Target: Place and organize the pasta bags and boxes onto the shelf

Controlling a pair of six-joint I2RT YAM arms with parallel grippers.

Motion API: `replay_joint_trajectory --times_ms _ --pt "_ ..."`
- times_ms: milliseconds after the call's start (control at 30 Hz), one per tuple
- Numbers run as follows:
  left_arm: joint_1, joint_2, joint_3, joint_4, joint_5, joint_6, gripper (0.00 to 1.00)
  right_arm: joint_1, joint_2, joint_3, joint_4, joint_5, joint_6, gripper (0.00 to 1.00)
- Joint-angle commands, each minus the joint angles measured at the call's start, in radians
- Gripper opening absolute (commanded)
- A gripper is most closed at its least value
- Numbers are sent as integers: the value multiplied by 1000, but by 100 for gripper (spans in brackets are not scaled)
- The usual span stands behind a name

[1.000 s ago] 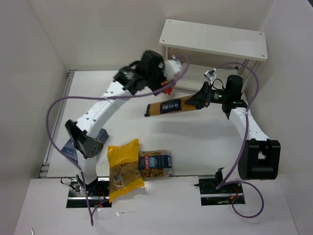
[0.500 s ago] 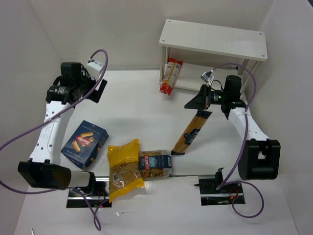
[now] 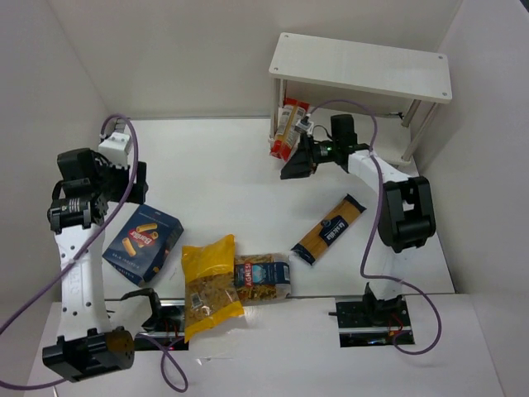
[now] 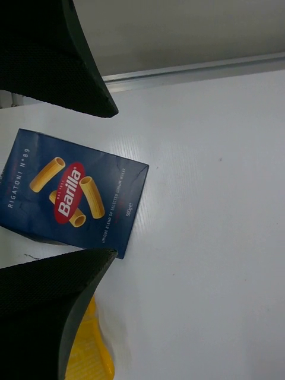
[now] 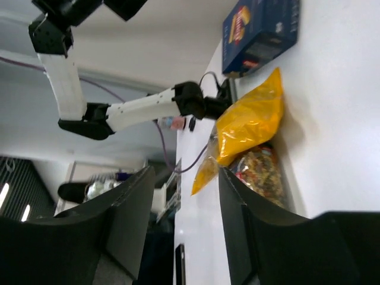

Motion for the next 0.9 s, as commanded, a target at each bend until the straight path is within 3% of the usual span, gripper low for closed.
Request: replay_joint_trajectory --times_ms 0,100,167,200,233,267,300,333,433,667,867 --pt "36 -63 -37 11 28 -30 95 90 -35 115 -40 -130 -34 56" --pt "63 -98 -62 2 52 -42 95 90 -35 173 -113 -89 -90 60" --pt "86 -108 -73 11 66 -51 97 66 -46 230 -345 -17 -183 64" --pt "86 -108 -73 11 80 -51 97 46 -46 364 -523 169 -464 69" --pt "100 -117 -73 22 80 -51 97 46 -46 449 -684 321 -611 71" --pt "111 -117 -82 22 80 -51 97 60 -44 514 -810 473 -704 71" --pt "111 -117 -82 31 89 -64 97 72 -65 545 -802 602 -752 71" --pt "124 -117 -82 31 98 -64 97 72 -96 524 -778 754 -752 72" --pt "143 -117 -82 31 112 -64 98 92 -226 412 -721 992 -829 75" --pt "143 -149 -159 51 121 -52 98 259 -438 62 -831 1308 -1117 77" --pt "164 -198 -209 69 146 -32 99 307 -597 -254 -853 1494 -1449 81"
